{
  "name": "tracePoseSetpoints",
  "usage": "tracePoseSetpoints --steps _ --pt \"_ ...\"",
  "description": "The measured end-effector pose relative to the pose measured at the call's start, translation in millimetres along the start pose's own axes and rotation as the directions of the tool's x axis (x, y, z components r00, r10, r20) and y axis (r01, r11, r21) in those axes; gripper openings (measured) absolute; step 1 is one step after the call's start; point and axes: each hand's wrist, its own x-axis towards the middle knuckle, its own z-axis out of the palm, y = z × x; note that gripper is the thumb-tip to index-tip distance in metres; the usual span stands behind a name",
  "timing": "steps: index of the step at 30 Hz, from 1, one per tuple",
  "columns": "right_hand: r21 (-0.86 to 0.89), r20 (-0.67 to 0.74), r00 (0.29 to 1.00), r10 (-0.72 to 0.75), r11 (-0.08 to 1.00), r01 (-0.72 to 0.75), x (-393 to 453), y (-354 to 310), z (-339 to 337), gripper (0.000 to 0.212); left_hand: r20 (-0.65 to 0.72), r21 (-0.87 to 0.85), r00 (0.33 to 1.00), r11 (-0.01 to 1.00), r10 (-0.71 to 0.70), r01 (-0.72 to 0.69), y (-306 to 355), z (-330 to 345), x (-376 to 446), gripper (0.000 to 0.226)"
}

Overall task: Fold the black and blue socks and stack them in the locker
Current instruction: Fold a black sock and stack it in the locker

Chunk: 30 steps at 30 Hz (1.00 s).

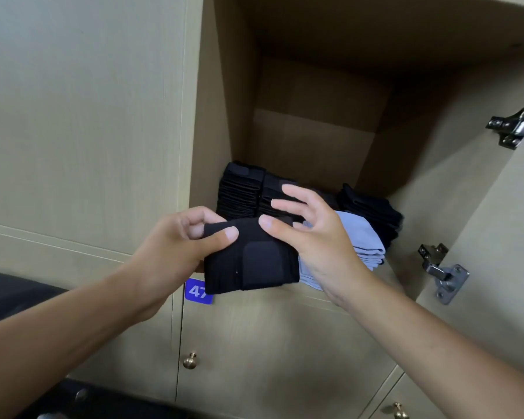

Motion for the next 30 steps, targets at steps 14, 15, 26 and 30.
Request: tracePoseSetpoints --steps 14,15,26,30 --pt "0.427 0.133 0.896 0.424 0.791 -0.438 -4.8 -5.7 9.7 0.021 -0.304 -0.34 0.948 0.94 -0.093 -0.017 3.1 19.2 11.0 0.011" --pt "0.436 0.084 0.902 0.424 0.798 -0.416 -4.2 -6.9 10.3 0.02 -0.313 -0.34 0.946 0.94 -0.089 -0.024 3.4 21.0 12.5 0.011" --pt "0.097 -0.302 0.935 0.185 0.982 -0.163 57.5 -35.5 -28.2 0.046 -0.232 0.247 0.957 0.962 0.172 -0.113 -3.5 33.9 16.9 0.009" --pt "-0.023 -0.382 0.908 0.171 0.981 -0.194 100.9 -41.8 -54.2 0.04 -0.196 0.439 0.947 0.887 0.253 -0.146 -10.0 33.5 17.3 0.009"
